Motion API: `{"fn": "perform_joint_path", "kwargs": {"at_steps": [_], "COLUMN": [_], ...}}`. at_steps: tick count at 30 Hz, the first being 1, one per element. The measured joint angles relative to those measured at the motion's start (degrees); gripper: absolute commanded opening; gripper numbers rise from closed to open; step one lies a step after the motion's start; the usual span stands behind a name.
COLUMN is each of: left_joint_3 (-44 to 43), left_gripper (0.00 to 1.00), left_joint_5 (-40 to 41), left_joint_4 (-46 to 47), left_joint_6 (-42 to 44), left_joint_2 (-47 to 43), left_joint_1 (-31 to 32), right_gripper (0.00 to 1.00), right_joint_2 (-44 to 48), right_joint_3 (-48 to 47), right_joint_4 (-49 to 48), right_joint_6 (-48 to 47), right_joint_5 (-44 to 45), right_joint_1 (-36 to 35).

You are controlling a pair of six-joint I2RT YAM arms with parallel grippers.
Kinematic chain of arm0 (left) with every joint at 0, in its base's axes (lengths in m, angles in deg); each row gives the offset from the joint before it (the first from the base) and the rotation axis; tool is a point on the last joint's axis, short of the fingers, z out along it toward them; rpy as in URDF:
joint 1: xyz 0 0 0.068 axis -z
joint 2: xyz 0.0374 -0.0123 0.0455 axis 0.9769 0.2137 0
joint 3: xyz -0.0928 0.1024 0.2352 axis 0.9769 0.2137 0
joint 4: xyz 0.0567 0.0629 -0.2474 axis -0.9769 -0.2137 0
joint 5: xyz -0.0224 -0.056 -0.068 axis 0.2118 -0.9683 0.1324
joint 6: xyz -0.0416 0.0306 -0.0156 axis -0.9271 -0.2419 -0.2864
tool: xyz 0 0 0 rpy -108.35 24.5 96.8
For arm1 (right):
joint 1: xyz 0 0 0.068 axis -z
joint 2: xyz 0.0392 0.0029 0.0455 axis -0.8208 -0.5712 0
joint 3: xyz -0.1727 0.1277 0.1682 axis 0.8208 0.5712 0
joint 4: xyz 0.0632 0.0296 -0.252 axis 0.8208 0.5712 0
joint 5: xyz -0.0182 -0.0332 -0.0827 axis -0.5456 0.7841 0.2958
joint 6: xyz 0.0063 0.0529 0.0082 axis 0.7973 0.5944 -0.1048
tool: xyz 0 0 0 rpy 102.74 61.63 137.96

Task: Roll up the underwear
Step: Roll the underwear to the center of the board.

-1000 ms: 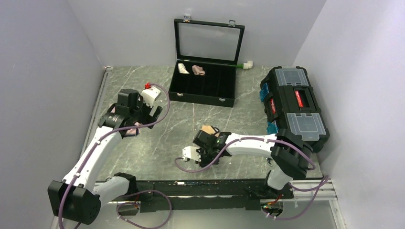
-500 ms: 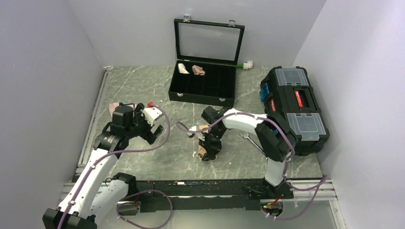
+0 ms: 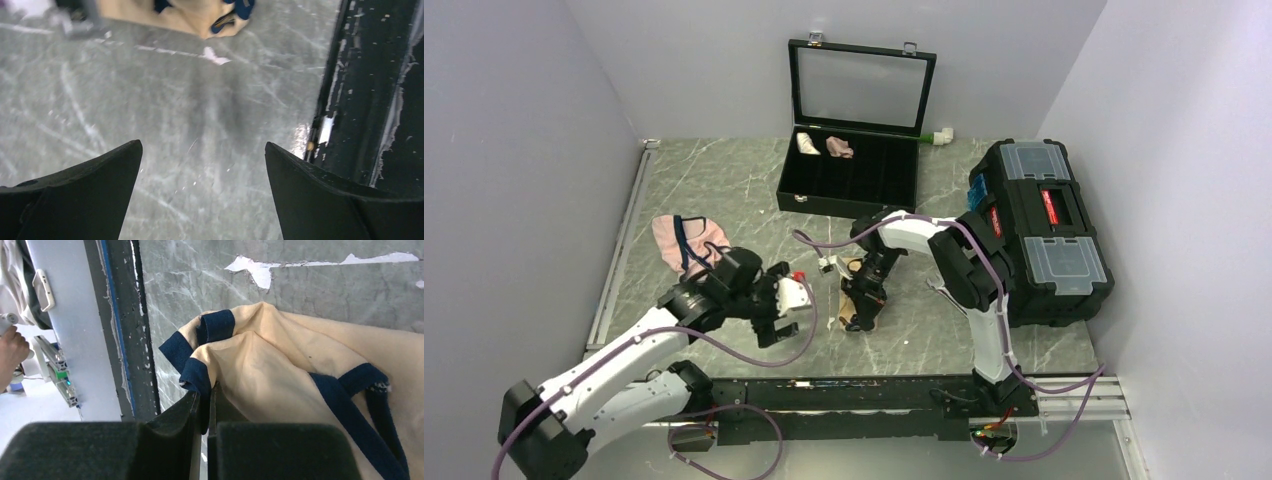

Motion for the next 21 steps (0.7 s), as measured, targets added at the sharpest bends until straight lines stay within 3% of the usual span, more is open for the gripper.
{"fn": "perform_joint_path", "kwargs": {"at_steps": [10,17,21], "left_joint_3": [-0.3,-2.8,-3.9], "left_gripper": [0.99,0.99,0.93], "left_joint_5": [0.0,-0.4,-0.4], "left_joint_4": [11.1,19.6,23.1], "left_joint_6": [0.5,-0.5,-2.2], "left_joint_2": [17.7,28.7,30.6], "left_joint_1": [13.4,15.5,15.9], "right_gripper": [0.00,0.00,0.00], "right_joint_2": [-1.9,-2.5,-2.5], "right_joint_3": [-1.4,-1.7,-1.8], "right_joint_4": [1.9,2.4,2.5], "right_joint_6": [-0.4,-0.4,-0.4], "right_joint_5": [-0.5,-0.5,-0.5], "right_joint_1": [0.0,0.0,0.2]}}
